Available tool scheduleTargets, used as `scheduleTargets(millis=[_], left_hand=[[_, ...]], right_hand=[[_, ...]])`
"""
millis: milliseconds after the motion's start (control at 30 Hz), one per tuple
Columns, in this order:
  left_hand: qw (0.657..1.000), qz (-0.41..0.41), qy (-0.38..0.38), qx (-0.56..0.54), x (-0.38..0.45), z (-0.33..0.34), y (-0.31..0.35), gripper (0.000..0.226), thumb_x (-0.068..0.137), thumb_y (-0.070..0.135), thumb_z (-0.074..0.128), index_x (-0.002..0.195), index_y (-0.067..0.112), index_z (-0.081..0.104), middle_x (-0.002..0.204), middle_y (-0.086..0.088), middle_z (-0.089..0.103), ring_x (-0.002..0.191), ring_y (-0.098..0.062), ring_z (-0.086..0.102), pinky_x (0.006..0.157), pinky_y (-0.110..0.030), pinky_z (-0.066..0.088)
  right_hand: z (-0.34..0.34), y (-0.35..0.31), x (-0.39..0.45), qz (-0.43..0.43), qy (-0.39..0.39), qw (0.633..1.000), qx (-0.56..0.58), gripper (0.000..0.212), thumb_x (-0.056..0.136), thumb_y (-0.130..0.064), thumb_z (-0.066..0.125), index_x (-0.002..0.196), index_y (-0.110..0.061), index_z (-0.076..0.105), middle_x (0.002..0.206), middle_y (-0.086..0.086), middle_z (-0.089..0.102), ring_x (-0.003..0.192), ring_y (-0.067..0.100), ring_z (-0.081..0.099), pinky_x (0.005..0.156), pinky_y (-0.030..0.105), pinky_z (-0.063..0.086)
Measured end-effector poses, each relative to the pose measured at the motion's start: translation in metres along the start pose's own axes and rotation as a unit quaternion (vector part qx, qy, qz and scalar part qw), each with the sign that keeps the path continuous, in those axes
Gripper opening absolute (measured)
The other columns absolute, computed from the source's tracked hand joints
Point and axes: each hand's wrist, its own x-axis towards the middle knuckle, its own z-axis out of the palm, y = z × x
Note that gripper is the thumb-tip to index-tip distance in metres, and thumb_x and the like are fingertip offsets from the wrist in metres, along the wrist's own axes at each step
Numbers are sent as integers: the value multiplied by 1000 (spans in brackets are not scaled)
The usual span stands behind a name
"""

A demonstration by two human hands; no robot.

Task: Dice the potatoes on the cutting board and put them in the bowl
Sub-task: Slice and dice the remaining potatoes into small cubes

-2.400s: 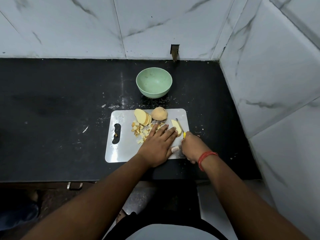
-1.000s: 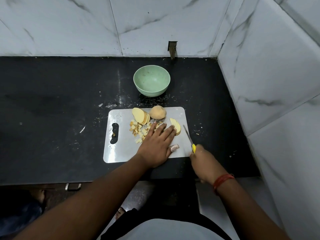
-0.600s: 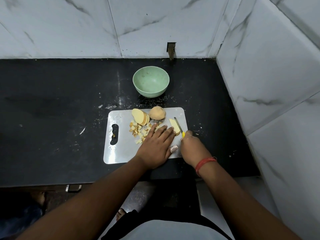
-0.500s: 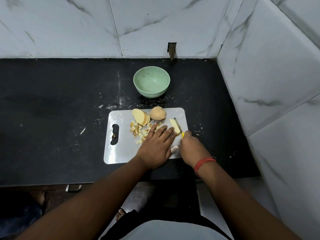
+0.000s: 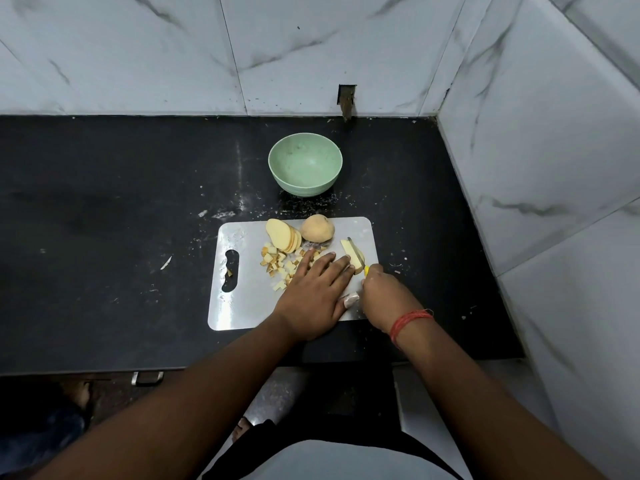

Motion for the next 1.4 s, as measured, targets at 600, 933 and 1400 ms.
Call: scheduleTargets(millis=[600, 933, 1400], left_hand=[[1000, 14, -9, 2, 1, -3, 1, 57, 108, 51, 26, 149, 23, 54, 156, -3, 49, 142, -32, 43, 124, -58, 16], [1000, 4, -30, 8, 2, -5, 1, 60, 108, 53, 20, 151, 25, 52, 158, -2, 47, 144, -30, 41, 125, -56, 14], [1000, -2, -29, 5, 1, -6, 2, 59, 108, 52, 21, 151, 26, 52, 158, -3, 47, 143, -30, 42, 126, -55, 15]], right_hand=[[-1, 5, -4, 13, -73, 997, 22, 46, 91, -3, 52, 133, 0, 33, 123, 21, 57, 107, 34, 62, 84, 38, 52], [5, 18, -12, 12, -91, 995, -39, 55, 88, 0, 58, 135, 1, 29, 109, 16, 62, 83, 25, 58, 70, 32, 46], [12, 43, -29, -3, -81, 997, 2, 30, 96, -4, 40, 127, -2, 39, 97, 16, 60, 69, 22, 52, 64, 29, 39]])
